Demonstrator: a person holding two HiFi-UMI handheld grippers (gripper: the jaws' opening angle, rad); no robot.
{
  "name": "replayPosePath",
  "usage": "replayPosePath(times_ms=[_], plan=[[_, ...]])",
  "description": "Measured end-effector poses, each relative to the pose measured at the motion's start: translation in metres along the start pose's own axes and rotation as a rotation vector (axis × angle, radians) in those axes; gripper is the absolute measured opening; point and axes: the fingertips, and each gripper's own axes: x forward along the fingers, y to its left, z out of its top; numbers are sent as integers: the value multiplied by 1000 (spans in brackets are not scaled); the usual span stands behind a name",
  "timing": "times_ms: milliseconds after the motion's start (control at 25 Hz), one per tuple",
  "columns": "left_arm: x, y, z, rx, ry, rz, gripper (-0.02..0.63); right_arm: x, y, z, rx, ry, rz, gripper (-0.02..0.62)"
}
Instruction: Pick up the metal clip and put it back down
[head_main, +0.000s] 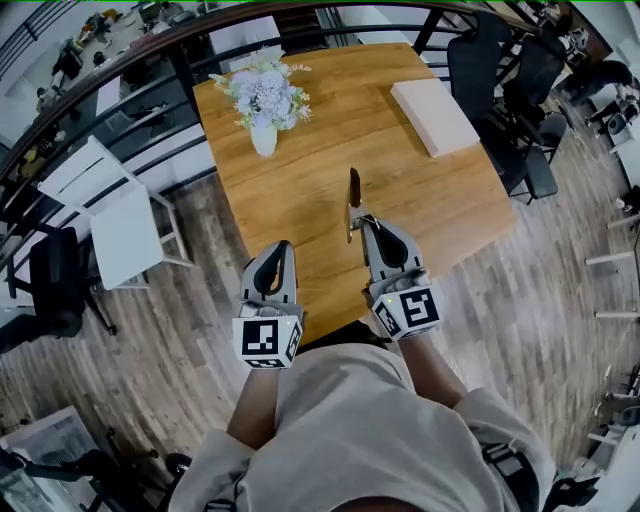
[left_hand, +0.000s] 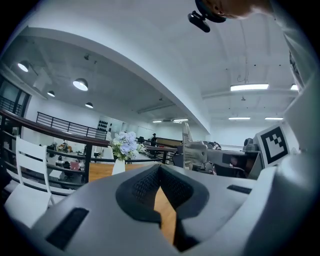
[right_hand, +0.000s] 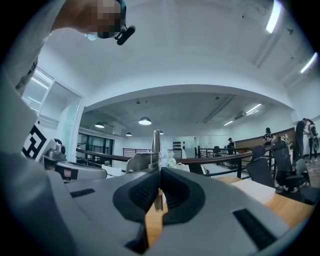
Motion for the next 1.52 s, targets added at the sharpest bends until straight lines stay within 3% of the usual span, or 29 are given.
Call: replayPosePath(times_ms=[480,680,1000,1200,1320,1520], plan=[[26,-65,-29,-6,59,-161,23,-52,-41,-18,-43,69,-122,28],[62,-109,-40,4,78,-203,23,-69,-91,-29,-58,92,-146,28],[145,-169,-59,7,128,-205,23,-81,-192,-46,-89,148,-145,28],[194,-198,-77,34,187,-212,23,-72,-248,-52,-192,203,-128,28],[215,-211,-91,46,240,-224,23,-69,-272,-64,-255,293,-115,28],[240,-228,-109,70,297,-230,23,-59,-300,-90,-532,419,-105,28]])
